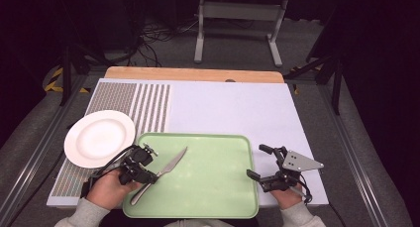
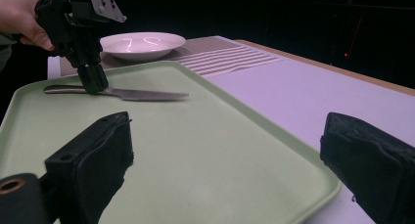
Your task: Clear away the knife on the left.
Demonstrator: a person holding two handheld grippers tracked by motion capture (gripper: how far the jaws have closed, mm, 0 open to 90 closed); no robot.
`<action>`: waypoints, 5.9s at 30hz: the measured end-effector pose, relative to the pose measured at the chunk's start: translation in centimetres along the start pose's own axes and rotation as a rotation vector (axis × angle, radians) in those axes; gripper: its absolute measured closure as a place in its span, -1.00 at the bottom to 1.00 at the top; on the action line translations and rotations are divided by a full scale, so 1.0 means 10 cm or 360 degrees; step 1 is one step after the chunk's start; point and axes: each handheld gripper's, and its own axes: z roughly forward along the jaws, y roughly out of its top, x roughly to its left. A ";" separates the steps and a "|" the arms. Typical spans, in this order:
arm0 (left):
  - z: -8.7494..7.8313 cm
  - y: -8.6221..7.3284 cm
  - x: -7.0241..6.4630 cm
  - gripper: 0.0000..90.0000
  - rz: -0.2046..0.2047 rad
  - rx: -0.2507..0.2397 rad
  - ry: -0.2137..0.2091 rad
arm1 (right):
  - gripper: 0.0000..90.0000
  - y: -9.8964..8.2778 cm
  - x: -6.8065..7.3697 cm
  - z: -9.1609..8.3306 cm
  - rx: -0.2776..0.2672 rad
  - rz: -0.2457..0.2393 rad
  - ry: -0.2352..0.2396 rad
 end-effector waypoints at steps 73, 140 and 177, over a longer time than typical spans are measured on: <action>0.14 0.06 -0.08 1.00 0.0590 -0.0273 0.0062 | -0.86 -0.01 0.00 0.01 0.0004 0.0000 0.0008; -0.05 -0.21 0.30 0.99 0.0150 -0.0240 0.0130 | -0.86 0.00 -0.01 -0.01 0.0001 -0.0001 0.0000; -0.42 -0.82 0.44 -0.88 0.0566 -0.1282 -0.0065 | -0.86 0.01 0.01 -0.01 -0.0011 -0.0001 0.0003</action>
